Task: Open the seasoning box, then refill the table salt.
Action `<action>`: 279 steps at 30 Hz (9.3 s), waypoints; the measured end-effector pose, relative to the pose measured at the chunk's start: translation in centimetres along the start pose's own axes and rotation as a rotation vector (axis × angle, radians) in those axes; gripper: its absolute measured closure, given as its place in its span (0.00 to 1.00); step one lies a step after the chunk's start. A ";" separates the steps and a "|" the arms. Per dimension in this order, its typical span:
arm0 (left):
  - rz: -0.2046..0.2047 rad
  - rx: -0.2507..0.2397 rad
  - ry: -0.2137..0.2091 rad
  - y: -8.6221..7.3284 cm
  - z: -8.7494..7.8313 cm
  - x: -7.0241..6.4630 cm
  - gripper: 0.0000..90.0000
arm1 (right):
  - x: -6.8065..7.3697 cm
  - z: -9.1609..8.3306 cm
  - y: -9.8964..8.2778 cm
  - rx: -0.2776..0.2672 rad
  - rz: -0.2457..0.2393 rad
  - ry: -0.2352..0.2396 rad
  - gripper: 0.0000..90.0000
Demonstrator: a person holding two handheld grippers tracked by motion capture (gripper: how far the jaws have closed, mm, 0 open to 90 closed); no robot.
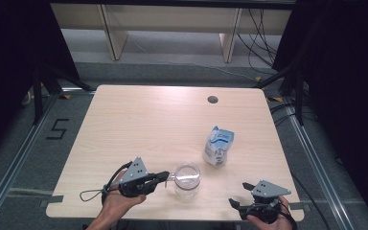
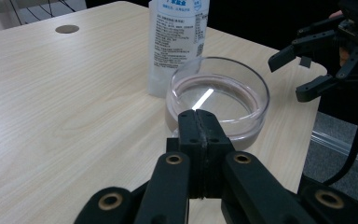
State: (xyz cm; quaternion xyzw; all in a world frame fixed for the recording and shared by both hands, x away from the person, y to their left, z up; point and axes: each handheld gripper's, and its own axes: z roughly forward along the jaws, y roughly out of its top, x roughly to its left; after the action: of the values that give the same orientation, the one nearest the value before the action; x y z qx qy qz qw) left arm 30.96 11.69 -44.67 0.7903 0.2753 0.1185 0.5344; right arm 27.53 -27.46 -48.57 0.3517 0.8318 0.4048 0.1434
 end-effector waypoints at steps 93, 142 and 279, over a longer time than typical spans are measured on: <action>0.013 -0.063 -0.010 -0.3 0.1 -0.3 0.55 | 4.5 4.1 8.0 -0.255 -0.227 0.109 0.94; -0.049 0.121 0.072 -6.3 -1.8 -0.4 0.17 | 6.5 4.1 10.9 -0.303 -0.294 0.121 0.94; -0.102 0.097 0.074 -6.7 -2.0 -0.5 0.17 | -4.0 5.9 4.7 -0.288 0.017 -0.096 0.17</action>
State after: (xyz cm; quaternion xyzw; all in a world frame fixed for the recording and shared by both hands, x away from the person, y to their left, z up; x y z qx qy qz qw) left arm 27.59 14.79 -49.89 0.7952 0.3404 0.1069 0.4903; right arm 35.67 -24.89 -48.81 0.3537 0.7542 0.5038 0.2284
